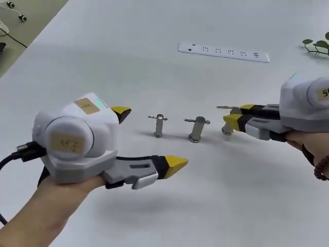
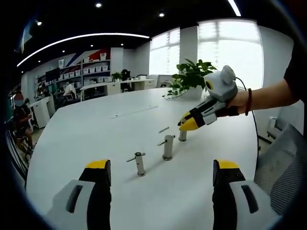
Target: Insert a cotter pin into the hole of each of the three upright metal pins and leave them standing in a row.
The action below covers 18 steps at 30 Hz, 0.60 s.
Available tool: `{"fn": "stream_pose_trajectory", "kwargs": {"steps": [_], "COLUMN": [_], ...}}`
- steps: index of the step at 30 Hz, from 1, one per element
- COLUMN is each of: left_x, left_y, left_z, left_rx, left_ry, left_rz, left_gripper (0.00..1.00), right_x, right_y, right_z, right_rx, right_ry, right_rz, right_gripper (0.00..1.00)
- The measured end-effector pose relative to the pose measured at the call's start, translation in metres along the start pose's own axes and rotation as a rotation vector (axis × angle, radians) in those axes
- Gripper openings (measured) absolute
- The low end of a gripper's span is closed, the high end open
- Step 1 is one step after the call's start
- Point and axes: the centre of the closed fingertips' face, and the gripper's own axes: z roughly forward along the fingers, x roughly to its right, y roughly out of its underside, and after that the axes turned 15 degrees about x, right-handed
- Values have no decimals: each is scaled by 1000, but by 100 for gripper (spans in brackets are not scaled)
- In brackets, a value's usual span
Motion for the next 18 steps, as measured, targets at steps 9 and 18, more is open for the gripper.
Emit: {"fn": "stream_pose_trajectory", "kwargs": {"steps": [9,18], "left_x": [-2,-2], "left_y": [-1,-3], "left_z": [0,1], "left_rx": [4,12], "left_ry": [-6,-5], "left_rz": [-2,7], "left_gripper": [86,85], "right_x": [-18,-37], "right_y": [11,18], "right_z": [-7,-11], "right_rx": [-17,-20], "right_ry": [4,15], "right_rz": [32,51], "right_gripper": [8,8]}}
